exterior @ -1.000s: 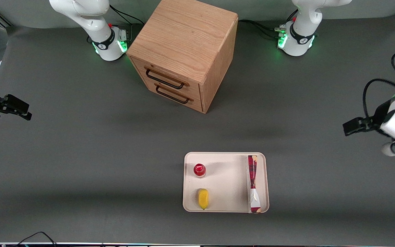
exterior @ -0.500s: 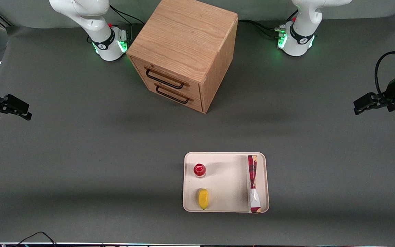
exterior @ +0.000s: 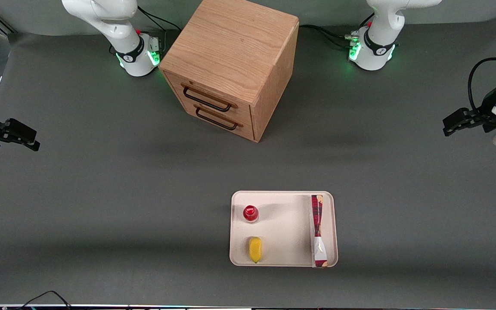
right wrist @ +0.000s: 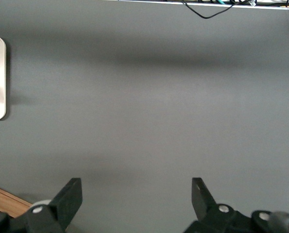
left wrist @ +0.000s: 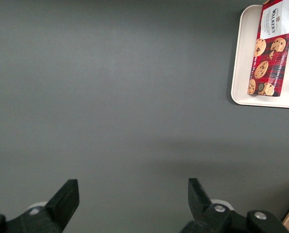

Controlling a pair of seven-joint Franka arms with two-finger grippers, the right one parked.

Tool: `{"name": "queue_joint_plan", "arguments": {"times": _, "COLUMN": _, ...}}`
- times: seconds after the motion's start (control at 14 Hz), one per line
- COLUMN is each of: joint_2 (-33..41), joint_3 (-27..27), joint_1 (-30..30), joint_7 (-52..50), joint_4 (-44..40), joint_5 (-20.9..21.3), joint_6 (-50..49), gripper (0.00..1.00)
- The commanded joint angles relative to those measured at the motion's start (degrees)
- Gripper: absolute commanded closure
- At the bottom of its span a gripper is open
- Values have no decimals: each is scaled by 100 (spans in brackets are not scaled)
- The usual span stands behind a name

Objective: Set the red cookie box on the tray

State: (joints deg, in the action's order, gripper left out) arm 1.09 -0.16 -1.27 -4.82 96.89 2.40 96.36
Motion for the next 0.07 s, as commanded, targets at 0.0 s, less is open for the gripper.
{"name": "queue_joint_plan", "arguments": {"times": 0.0, "joint_2": 137, "joint_3": 51, "joint_1": -49, "joint_7": 411, "joint_4": 58, "joint_5": -99, "joint_6": 6, "gripper": 0}}
